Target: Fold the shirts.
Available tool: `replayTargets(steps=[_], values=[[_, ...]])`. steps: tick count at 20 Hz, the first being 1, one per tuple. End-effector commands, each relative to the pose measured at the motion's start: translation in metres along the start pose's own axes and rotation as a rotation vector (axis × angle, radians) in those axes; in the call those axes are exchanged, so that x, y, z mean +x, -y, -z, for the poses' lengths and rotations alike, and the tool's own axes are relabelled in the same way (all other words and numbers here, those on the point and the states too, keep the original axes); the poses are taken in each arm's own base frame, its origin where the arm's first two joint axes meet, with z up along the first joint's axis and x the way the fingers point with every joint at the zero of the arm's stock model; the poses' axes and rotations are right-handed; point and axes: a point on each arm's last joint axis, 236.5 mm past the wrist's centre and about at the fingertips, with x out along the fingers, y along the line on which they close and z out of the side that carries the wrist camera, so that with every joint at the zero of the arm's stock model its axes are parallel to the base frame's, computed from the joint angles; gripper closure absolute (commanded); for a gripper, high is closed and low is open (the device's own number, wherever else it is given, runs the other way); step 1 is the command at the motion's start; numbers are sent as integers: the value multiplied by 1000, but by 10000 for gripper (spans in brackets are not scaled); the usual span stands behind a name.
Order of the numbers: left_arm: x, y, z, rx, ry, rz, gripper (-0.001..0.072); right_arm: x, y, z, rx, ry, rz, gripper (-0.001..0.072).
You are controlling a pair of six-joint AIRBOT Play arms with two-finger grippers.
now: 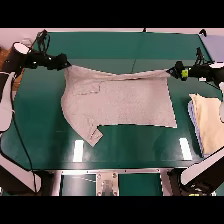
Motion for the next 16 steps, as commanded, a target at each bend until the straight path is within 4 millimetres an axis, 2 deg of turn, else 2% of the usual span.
replayTargets(steps=[1,3,5,10,14,16], values=[[-4,-25,62,-7,-253,-97,686,-20,44,44,-5,-198,123,703],[0,-32,88,-32,-329,-99,686,-27,62,58,-13,-257,181,703],[7,-39,102,-54,-352,-105,686,-27,66,63,-8,-272,190,702],[8,-51,107,-68,-360,-152,686,-20,64,71,-9,-293,188,702],[2,-47,122,-75,-429,-139,686,-8,63,94,15,-349,181,702],[-2,-52,128,-88,-456,-164,686,-3,60,102,13,-369,178,702]])
